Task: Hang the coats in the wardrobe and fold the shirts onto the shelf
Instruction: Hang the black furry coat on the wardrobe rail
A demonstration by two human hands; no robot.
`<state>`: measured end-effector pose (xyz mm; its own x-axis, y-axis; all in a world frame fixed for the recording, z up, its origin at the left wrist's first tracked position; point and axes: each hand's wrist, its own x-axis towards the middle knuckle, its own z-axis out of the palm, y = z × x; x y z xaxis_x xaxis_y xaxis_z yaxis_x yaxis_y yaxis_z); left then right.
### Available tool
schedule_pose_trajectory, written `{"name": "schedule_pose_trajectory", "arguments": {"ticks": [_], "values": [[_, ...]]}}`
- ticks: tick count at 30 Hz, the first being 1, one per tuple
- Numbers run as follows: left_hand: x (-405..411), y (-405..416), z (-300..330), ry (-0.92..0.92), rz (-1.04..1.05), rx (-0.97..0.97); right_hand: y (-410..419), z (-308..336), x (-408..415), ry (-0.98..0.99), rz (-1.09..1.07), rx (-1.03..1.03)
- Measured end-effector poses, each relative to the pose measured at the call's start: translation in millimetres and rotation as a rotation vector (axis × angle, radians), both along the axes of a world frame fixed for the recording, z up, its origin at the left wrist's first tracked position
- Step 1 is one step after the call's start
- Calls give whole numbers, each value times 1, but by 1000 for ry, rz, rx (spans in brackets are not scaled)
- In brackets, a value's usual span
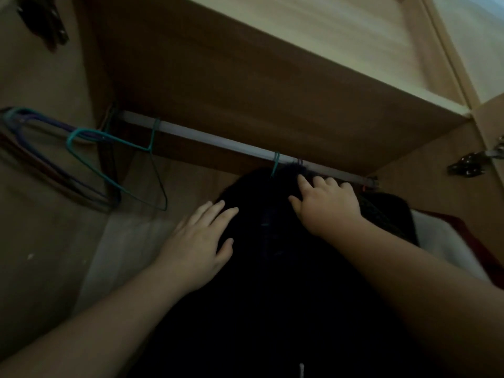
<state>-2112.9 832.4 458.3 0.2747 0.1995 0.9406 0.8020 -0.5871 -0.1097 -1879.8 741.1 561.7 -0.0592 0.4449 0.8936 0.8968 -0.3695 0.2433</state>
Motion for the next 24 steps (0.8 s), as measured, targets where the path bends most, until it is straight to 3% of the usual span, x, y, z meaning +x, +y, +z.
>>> {"name": "schedule_pose_trajectory", "arguments": {"ticks": [11, 24], "values": [[-19, -128, -56, 68, 166, -46, -96, -128, 0, 25, 216, -150], [14, -352, -225, 207, 227, -368, -274, -330, 7, 202, 499, -273]]}}
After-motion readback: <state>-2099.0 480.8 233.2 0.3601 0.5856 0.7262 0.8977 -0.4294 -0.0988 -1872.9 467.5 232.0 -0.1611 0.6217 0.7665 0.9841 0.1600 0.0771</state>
